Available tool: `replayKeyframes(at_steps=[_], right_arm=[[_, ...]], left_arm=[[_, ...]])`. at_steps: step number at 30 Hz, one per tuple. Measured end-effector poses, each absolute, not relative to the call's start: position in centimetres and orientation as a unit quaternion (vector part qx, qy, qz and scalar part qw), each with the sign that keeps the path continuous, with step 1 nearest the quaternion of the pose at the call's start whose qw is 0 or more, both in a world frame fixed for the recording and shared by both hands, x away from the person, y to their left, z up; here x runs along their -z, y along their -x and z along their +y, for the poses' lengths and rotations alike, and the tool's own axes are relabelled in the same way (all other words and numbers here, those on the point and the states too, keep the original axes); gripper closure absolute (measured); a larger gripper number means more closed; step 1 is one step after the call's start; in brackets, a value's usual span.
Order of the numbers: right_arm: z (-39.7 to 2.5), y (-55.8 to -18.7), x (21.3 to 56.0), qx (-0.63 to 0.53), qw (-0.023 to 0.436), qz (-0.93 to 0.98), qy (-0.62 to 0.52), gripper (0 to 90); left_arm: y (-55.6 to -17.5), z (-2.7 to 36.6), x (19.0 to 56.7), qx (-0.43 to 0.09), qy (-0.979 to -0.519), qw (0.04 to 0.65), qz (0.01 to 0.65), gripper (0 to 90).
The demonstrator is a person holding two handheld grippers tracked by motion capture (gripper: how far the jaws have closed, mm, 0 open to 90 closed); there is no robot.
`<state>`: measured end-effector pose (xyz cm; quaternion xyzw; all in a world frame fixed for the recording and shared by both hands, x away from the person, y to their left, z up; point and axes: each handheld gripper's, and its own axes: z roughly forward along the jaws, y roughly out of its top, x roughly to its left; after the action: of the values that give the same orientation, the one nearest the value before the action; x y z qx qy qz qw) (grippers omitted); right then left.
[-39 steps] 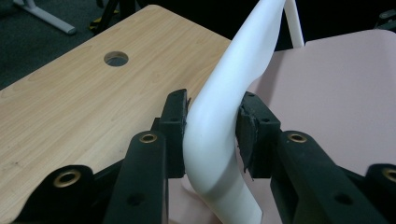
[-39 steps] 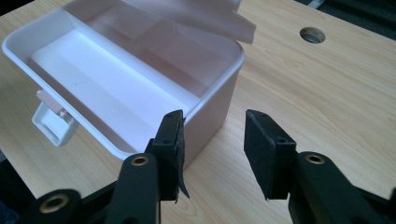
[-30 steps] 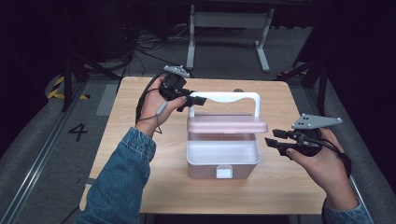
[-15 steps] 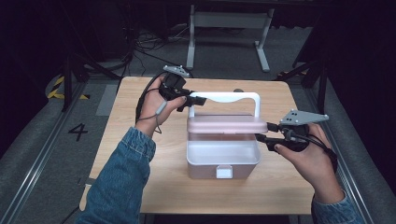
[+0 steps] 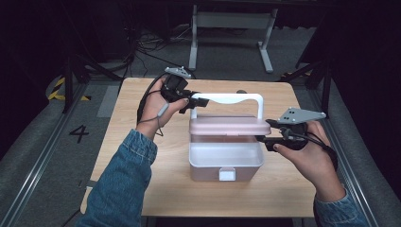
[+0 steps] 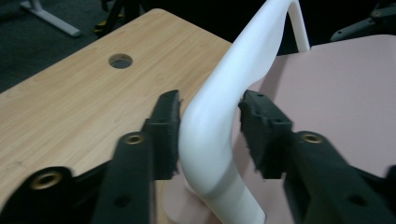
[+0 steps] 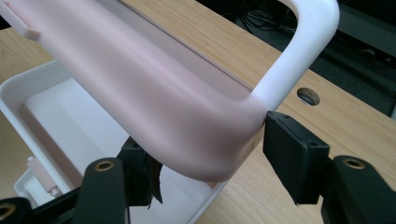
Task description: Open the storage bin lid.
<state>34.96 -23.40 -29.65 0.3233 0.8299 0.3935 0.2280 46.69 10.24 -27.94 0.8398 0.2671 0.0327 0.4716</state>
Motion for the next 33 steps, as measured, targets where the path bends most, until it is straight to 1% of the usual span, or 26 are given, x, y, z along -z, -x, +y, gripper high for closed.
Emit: replayKeyframes(at_steps=[2,4,10,11,12,15,17,28,33], right_arm=[[-23.4,-35.0,29.6,-0.391,0.23,0.832,-0.319,40.7],[-23.4,-35.0,29.6,-0.391,0.231,0.833,-0.317,40.9],[-23.3,-35.2,29.2,-0.394,0.234,0.83,-0.317,42.1],[-23.3,-35.2,29.1,-0.394,0.235,0.83,-0.317,42.5],[-23.3,-35.2,29.0,-0.395,0.237,0.829,-0.317,42.7],[-23.3,-35.3,28.8,-0.394,0.236,0.83,-0.317,42.8],[-23.2,-35.6,28.5,-0.394,0.237,0.83,-0.316,43.7],[-23.1,-36.9,27.4,-0.401,0.237,0.825,-0.32,46.8],[-23.0,-37.7,26.9,-0.4,0.237,0.825,-0.322,47.7]], left_arm=[[-46.5,10.5,27.8,-0.041,-0.833,0.481,0.272,49.1],[-46.4,10.8,27.7,-0.045,-0.831,0.481,0.275,44.0],[-45.8,12.1,27.4,-0.07,-0.82,0.492,0.285,36.9],[-45.5,12.7,27.2,-0.09,-0.817,0.489,0.291,34.9],[-45.3,13.2,27.0,-0.1,-0.816,0.487,0.293,35.0],[-45.1,13.9,26.9,-0.103,-0.813,0.49,0.296,35.3],[-44.6,15.0,26.9,-0.112,-0.816,0.479,0.303,35.6],[-43.1,18.3,28.3,-0.118,-0.818,0.456,0.329,36.8],[-42.5,19.3,28.5,-0.133,-0.822,0.441,0.335,37.1]])
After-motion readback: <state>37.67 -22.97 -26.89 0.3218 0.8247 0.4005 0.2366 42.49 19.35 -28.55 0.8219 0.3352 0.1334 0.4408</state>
